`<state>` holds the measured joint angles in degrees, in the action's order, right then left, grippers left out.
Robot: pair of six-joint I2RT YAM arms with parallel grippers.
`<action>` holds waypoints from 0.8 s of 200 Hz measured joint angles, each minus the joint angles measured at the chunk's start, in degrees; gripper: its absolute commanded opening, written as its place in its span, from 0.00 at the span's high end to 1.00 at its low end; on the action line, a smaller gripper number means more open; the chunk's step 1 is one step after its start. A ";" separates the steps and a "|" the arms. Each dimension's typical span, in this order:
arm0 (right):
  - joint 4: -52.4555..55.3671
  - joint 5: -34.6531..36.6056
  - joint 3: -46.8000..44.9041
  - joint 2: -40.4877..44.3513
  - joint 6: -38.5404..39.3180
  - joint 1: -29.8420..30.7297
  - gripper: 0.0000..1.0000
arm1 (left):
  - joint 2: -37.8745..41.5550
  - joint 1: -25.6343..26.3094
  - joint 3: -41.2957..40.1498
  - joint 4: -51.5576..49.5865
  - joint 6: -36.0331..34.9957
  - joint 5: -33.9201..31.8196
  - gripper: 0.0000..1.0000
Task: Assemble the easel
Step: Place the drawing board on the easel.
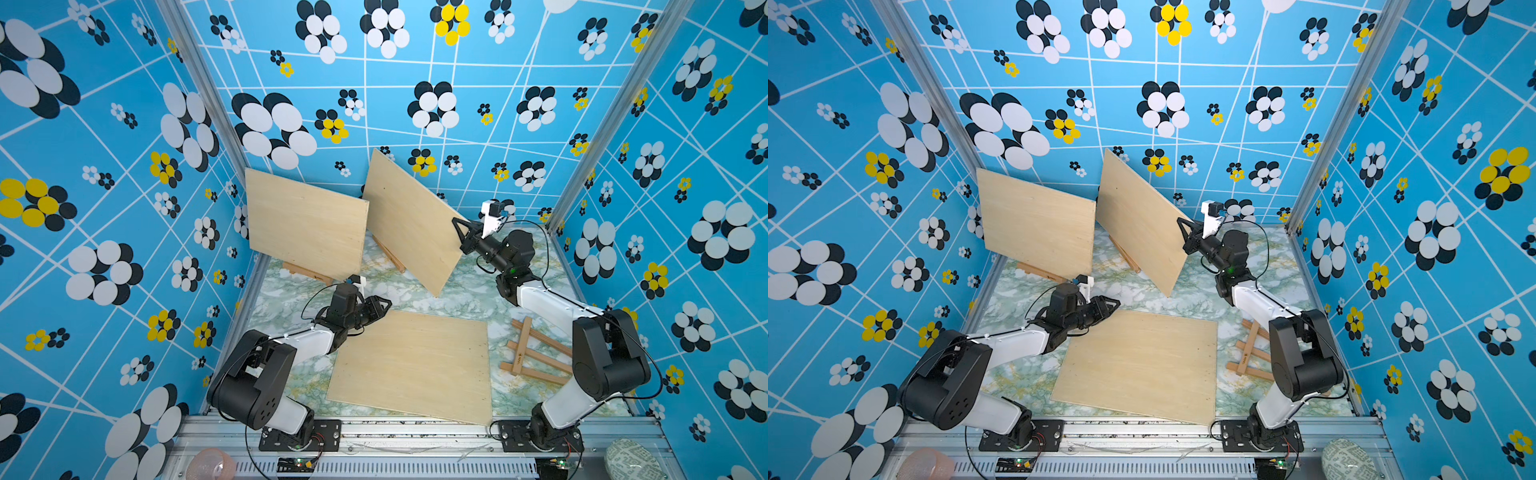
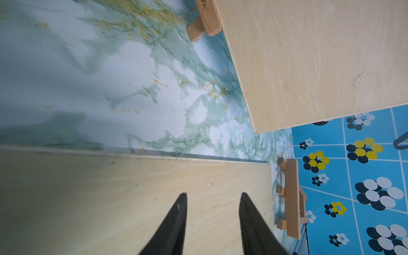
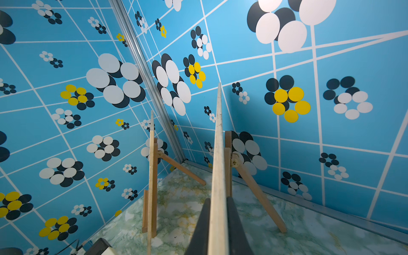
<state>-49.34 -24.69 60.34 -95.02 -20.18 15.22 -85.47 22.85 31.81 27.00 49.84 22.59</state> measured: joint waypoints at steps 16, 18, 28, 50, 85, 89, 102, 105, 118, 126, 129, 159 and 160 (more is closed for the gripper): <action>-0.61 -0.44 1.40 -1.60 -0.33 0.00 1.00 | 0.00 -0.31 -0.37 0.00 -0.02 0.15 0.58; -0.63 -0.50 1.55 -1.75 -0.37 0.00 1.00 | 0.00 -0.35 -0.37 0.00 0.00 0.15 0.58; -0.70 -0.72 2.12 -2.32 -0.46 0.00 1.00 | 0.00 -0.46 -0.55 0.00 0.00 0.15 0.58; -0.79 -1.01 2.67 -2.86 -0.46 -0.04 1.00 | 0.00 -0.66 -0.63 0.00 0.00 0.17 0.58; -1.11 -1.18 2.73 -3.08 -0.48 -0.04 1.00 | -0.22 -0.94 -0.63 0.24 0.00 0.39 0.58; -1.11 -1.18 2.73 -3.08 -0.48 -0.04 1.00 | -0.31 -0.94 -0.63 0.31 0.02 0.42 0.58; -1.11 -1.16 2.73 -3.08 -0.50 -0.04 1.00 | -0.55 -1.05 -0.63 0.37 0.02 0.57 0.58; -1.11 -1.16 2.73 -3.08 -0.50 -0.04 1.00 | -0.61 -1.05 -0.63 0.44 0.02 0.59 0.58; -1.14 -1.14 2.73 -3.08 -0.48 -0.04 1.00 | -0.90 -1.09 -0.66 0.70 0.04 0.61 0.58; -1.11 -1.09 2.73 -3.08 -0.46 -0.04 1.00 | -1.03 -1.11 -0.70 0.87 0.04 0.61 0.58; -1.11 -1.09 2.73 -3.08 -0.46 -0.04 1.00 | -1.09 -1.14 -0.70 1.01 0.04 0.61 0.58; -1.14 -0.98 2.71 -3.08 -0.44 -0.04 0.82 | -1.11 -1.25 -1.07 1.77 0.07 0.85 0.58; -1.14 -0.98 2.71 -3.08 -0.48 -0.04 0.81 | -1.11 -1.27 -1.07 1.77 0.09 0.87 0.58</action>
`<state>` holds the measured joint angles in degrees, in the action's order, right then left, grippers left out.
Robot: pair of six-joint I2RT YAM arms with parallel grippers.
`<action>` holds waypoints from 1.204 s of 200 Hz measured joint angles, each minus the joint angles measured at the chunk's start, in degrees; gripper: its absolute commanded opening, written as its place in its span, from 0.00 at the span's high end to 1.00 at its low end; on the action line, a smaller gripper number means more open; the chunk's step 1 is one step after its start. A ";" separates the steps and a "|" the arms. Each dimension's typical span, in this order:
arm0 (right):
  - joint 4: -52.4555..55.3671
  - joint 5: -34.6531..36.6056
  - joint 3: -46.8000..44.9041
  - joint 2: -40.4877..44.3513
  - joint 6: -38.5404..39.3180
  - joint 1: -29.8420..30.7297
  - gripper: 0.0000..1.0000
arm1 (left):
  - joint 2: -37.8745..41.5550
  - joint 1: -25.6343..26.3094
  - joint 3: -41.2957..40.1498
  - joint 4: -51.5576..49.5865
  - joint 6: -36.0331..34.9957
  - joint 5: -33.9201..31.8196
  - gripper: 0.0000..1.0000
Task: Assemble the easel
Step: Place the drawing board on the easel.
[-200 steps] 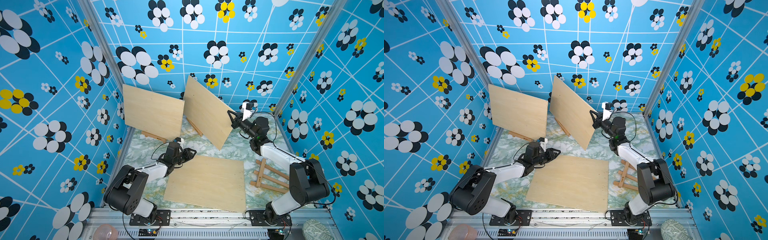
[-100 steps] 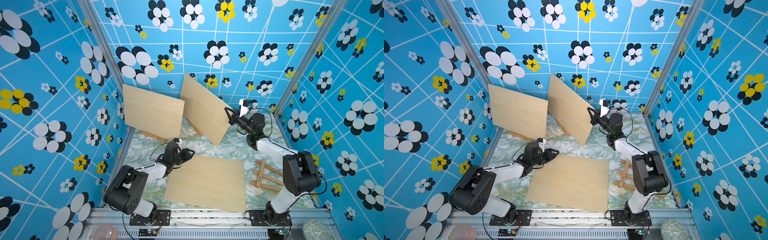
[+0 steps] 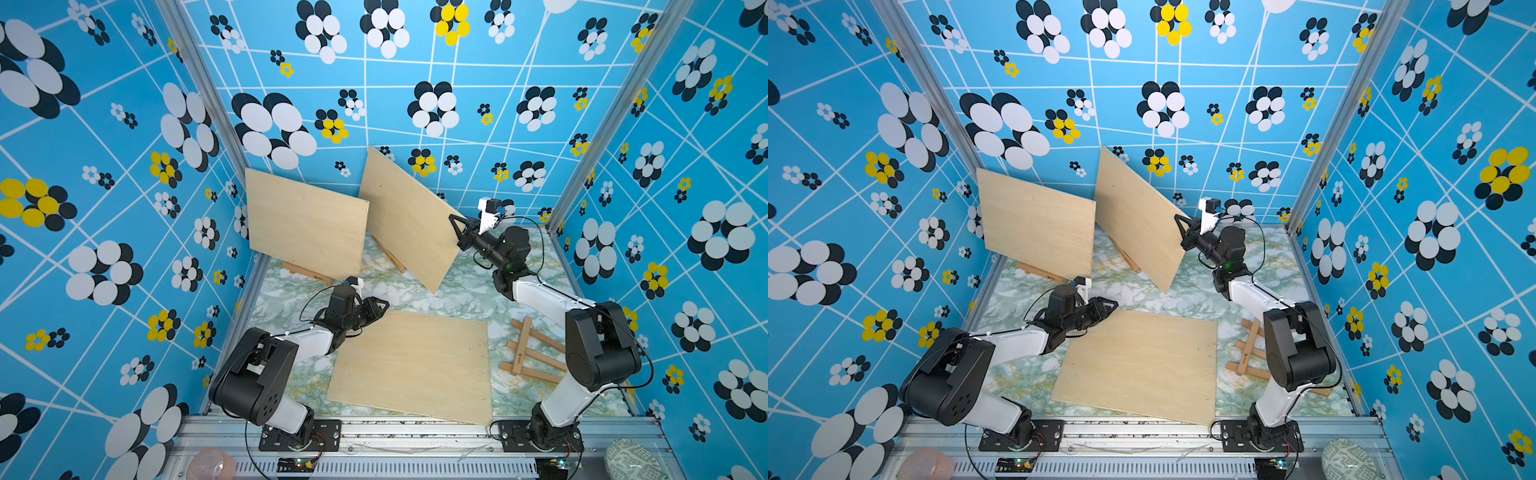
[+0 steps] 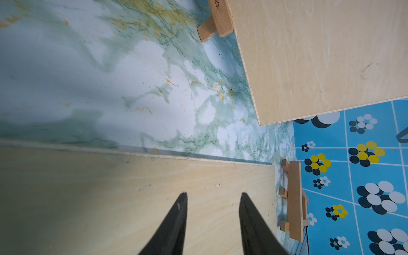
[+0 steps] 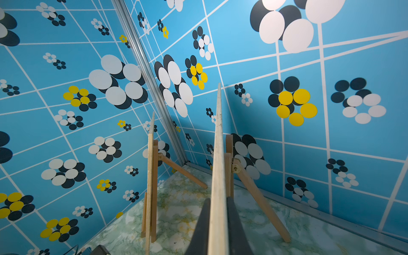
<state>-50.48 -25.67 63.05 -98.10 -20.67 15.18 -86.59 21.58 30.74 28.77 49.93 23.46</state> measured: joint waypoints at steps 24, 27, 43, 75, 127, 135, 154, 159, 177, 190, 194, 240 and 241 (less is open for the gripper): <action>-1.75 0.04 -0.33 0.13 -1.14 0.24 0.78 | 0.00 -0.11 0.00 0.07 -0.02 0.15 0.58; -2.05 0.00 -0.33 0.17 -1.18 0.31 0.78 | 0.00 -0.17 0.00 0.09 0.00 0.15 0.58; -3.15 -0.02 -0.44 0.33 -1.51 0.44 0.68 | 0.00 -0.24 -0.11 0.35 0.09 0.15 0.58; -4.59 0.15 -0.83 0.37 -2.32 0.44 0.58 | 0.00 -0.26 -0.76 0.83 0.17 0.13 0.58; -5.70 0.44 -1.64 0.44 -2.73 0.44 0.46 | -0.28 -0.63 -1.14 1.25 0.20 0.15 0.58; -5.84 0.48 -1.66 0.44 -2.99 0.44 0.40 | -0.35 -0.63 -1.14 1.27 0.20 0.15 0.58; -6.16 0.61 -2.01 0.46 -3.28 0.44 0.28 | -0.35 -0.63 -1.18 1.44 0.22 0.15 0.58; -6.23 0.72 -2.29 0.55 -3.52 0.44 0.27 | -0.37 -0.63 -1.18 1.46 0.22 0.15 0.58; -6.36 1.11 -2.95 0.66 -3.67 0.37 0.26 | -0.44 -0.63 -1.33 1.79 0.37 0.15 0.58; -6.38 1.16 -3.06 0.66 -3.82 0.26 0.25 | -0.85 -0.63 -1.42 2.19 0.42 0.17 0.58; -6.38 1.16 -3.10 0.66 -3.85 0.22 0.24 | -0.98 -0.63 -1.42 2.32 0.42 0.17 0.58; -6.58 1.11 -4.98 1.16 -4.70 -0.22 0.23 | -1.27 -0.63 -1.42 3.15 0.61 0.17 0.58; -6.58 1.11 -5.03 1.16 -4.70 -0.22 0.23 | -1.27 -0.63 -1.42 3.15 0.59 0.17 0.58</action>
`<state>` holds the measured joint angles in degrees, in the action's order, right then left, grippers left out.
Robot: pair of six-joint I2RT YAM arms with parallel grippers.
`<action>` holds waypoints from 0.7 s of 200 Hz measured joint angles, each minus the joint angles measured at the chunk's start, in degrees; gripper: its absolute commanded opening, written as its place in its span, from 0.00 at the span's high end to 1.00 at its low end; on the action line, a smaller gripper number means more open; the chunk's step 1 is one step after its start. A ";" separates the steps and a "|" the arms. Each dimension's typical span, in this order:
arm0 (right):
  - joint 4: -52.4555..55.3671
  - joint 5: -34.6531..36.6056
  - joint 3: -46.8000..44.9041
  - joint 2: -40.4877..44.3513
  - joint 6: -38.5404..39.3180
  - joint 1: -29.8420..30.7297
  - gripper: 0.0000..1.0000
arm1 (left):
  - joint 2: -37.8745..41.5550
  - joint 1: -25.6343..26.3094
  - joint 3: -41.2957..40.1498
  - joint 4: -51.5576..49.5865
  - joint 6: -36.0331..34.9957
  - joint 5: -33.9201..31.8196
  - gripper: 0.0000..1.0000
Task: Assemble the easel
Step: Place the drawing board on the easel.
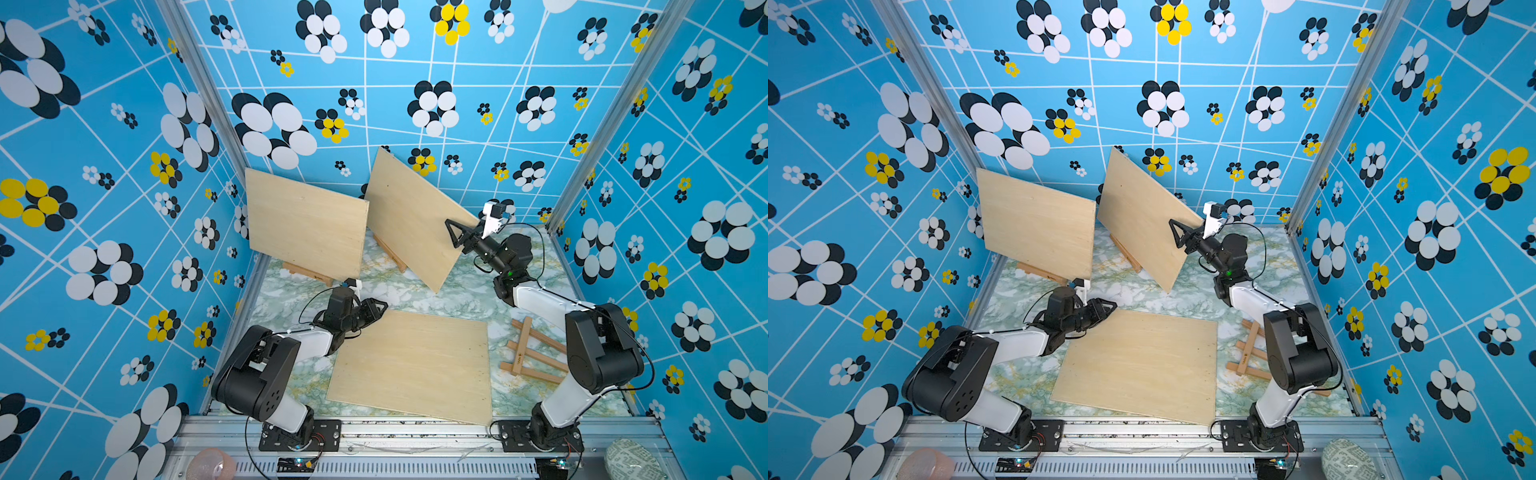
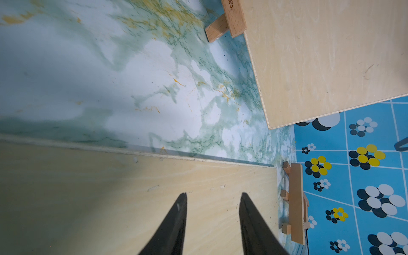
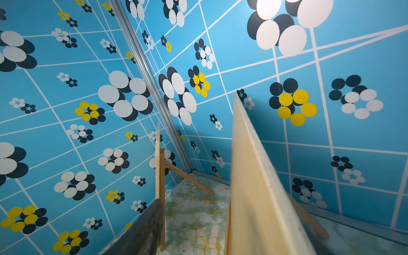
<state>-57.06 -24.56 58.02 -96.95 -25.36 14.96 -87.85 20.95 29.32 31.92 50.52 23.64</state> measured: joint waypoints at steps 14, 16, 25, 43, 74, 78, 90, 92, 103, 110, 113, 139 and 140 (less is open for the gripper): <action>-0.24 0.00 -0.81 0.07 -0.35 -0.02 0.23 | -0.22 0.00 0.00 0.31 0.00 0.00 0.58; -0.24 -0.02 -0.92 0.07 -0.44 -0.04 0.23 | -0.22 0.00 0.00 0.35 0.00 0.00 0.58; -0.28 -0.07 -1.36 0.07 -0.70 -0.04 0.23 | -0.37 0.00 0.00 0.50 0.02 0.00 0.58; -0.50 -0.48 -1.88 0.07 -1.55 -0.07 0.24 | -0.87 0.00 0.00 0.87 0.02 0.02 0.58; -1.33 -2.12 -2.01 -0.09 -3.80 -0.11 0.29 | -1.60 0.00 0.00 1.03 0.02 0.15 0.58; -1.68 -2.43 -2.01 -0.20 -4.02 -0.11 0.30 | -1.70 0.00 0.00 1.09 0.02 0.17 0.58; -2.89 -3.45 -2.01 -0.83 -5.14 -0.11 0.33 | -1.95 0.00 0.00 1.09 0.02 0.17 0.58; -3.13 -3.61 -2.01 -0.96 -5.27 -0.11 0.33 | -2.01 0.00 0.00 1.14 0.02 0.17 0.58; -4.02 -4.33 -2.01 -1.75 -6.29 -0.11 0.34 | -2.29 0.00 0.00 1.31 0.04 0.17 0.58; -4.59 -4.70 -2.01 -2.40 -6.95 -0.11 0.36 | -2.49 0.00 0.00 1.36 0.04 0.17 0.58; -4.87 -4.74 -2.01 -2.64 -7.08 -0.11 0.37 | -2.54 0.00 0.00 1.36 0.04 0.17 0.58; -6.25 -5.40 -2.01 -4.76 -9.35 -0.26 0.46 | -2.82 0.00 -0.02 1.38 0.04 0.17 0.58; -6.36 -5.35 -2.01 -4.85 -9.57 -0.28 0.47 | -2.82 0.00 -0.02 1.38 0.04 0.17 0.58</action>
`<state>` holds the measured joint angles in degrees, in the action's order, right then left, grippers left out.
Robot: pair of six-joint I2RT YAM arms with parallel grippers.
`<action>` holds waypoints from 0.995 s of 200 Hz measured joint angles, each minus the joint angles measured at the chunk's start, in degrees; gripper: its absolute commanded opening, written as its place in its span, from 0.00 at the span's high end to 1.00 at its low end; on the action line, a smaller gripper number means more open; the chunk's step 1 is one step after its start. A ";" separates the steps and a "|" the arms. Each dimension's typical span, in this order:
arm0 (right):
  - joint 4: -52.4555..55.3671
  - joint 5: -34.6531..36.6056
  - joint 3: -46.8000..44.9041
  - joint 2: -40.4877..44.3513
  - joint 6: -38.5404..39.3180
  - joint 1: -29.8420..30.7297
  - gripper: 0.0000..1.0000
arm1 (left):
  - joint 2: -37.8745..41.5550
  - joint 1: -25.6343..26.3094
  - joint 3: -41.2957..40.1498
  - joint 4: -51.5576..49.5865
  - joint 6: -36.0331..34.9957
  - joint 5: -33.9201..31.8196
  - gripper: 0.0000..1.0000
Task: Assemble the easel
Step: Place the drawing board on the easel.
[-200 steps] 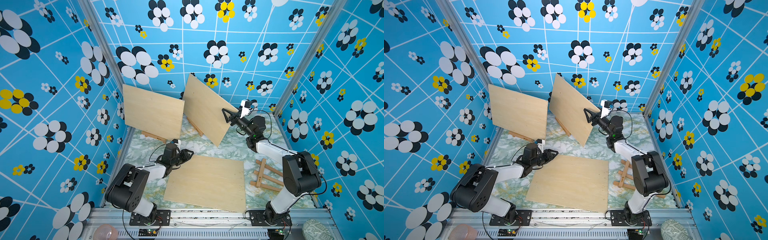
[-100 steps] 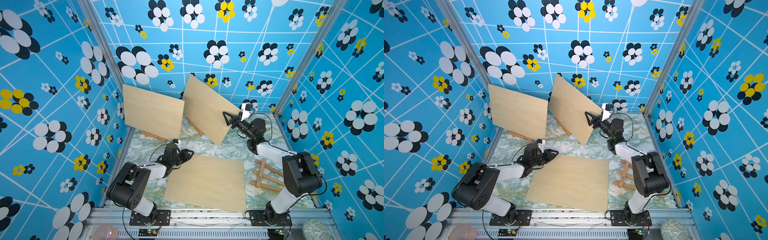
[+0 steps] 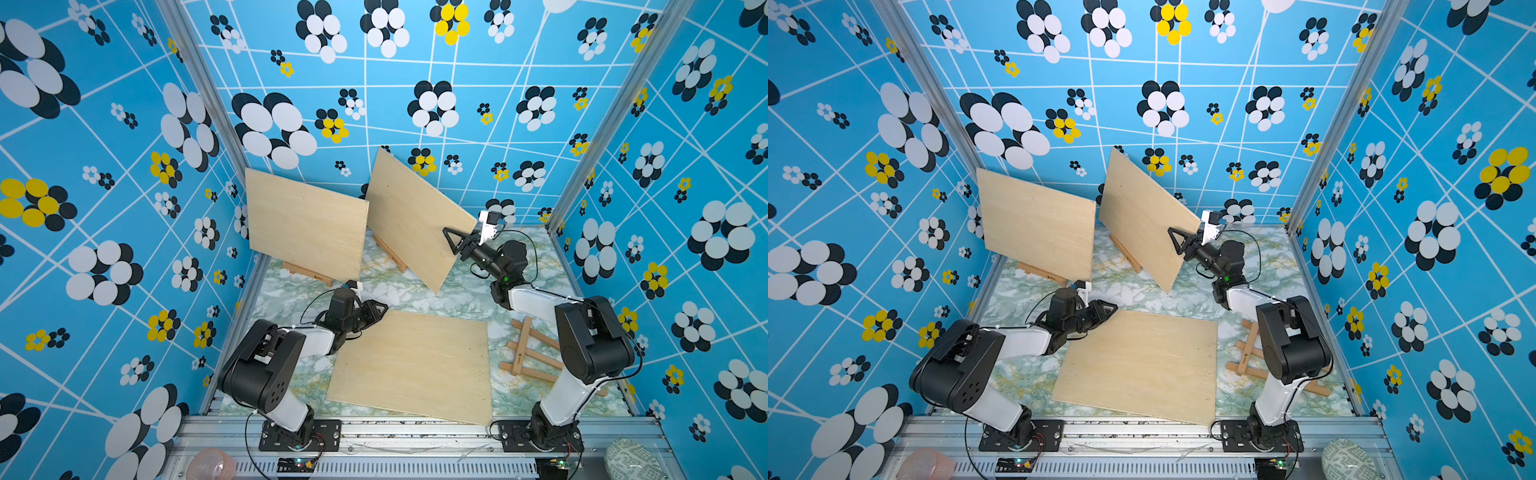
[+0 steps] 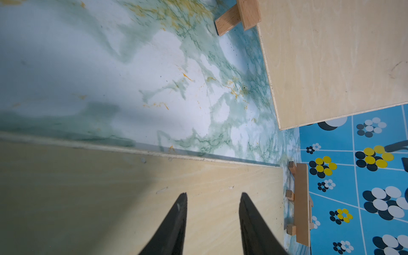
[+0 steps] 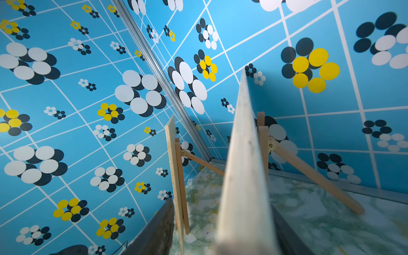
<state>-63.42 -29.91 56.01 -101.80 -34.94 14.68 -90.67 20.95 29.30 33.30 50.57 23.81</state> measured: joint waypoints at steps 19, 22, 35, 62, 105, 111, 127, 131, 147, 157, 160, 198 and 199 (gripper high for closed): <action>-0.81 -0.94 0.15 -1.20 -1.60 -0.24 0.54 | 0.00 0.00 0.00 0.11 -0.02 0.00 0.58; -0.87 -0.92 0.22 -1.36 -2.05 -0.26 0.54 | 0.00 0.00 0.00 0.11 -0.02 0.00 0.58; -1.55 -1.36 0.63 -2.14 -3.02 -0.35 0.57 | 0.00 0.00 0.00 0.09 -0.04 0.00 0.58; -1.97 -2.01 1.05 -2.43 -3.89 -0.48 0.58 | 0.00 0.00 0.00 0.09 -0.04 0.00 0.58; -2.34 -2.21 1.14 -2.43 -5.40 -0.46 0.61 | -0.22 0.00 0.00 0.20 -0.04 0.00 0.59; -2.49 -2.21 1.14 -2.43 -5.86 -0.46 0.62 | -0.39 0.00 0.00 0.28 -0.04 0.00 0.59; -2.97 -2.16 1.14 -2.43 -6.69 -0.46 0.64 | -0.85 0.00 -0.13 0.57 -0.02 0.00 0.59; -3.04 -2.16 1.14 -2.43 -6.86 -0.46 0.64 | -0.87 0.00 -0.26 0.63 -0.02 0.00 0.59; -3.02 -1.70 1.14 -2.43 -7.39 -0.52 0.66 | -0.94 0.00 -0.85 0.98 -0.02 0.00 0.59; -2.89 -1.20 1.14 -2.43 -7.78 -0.63 0.67 | -0.94 0.00 -1.09 1.03 -0.02 0.00 0.59; -2.86 -1.05 1.14 -2.43 -7.85 -0.63 0.67 | -0.94 0.00 -1.16 1.01 -0.02 0.00 0.59; -2.84 0.44 1.42 -2.89 -9.20 -1.05 0.70 | -1.07 0.00 -1.22 1.22 -0.02 0.00 0.59; -2.84 0.46 1.44 -2.91 -9.25 -1.07 0.70 | -1.09 0.00 -1.22 1.22 -0.02 0.00 0.59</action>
<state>-66.26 -29.45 57.45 -104.71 -44.18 13.61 -91.77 20.95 28.08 34.52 50.54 23.81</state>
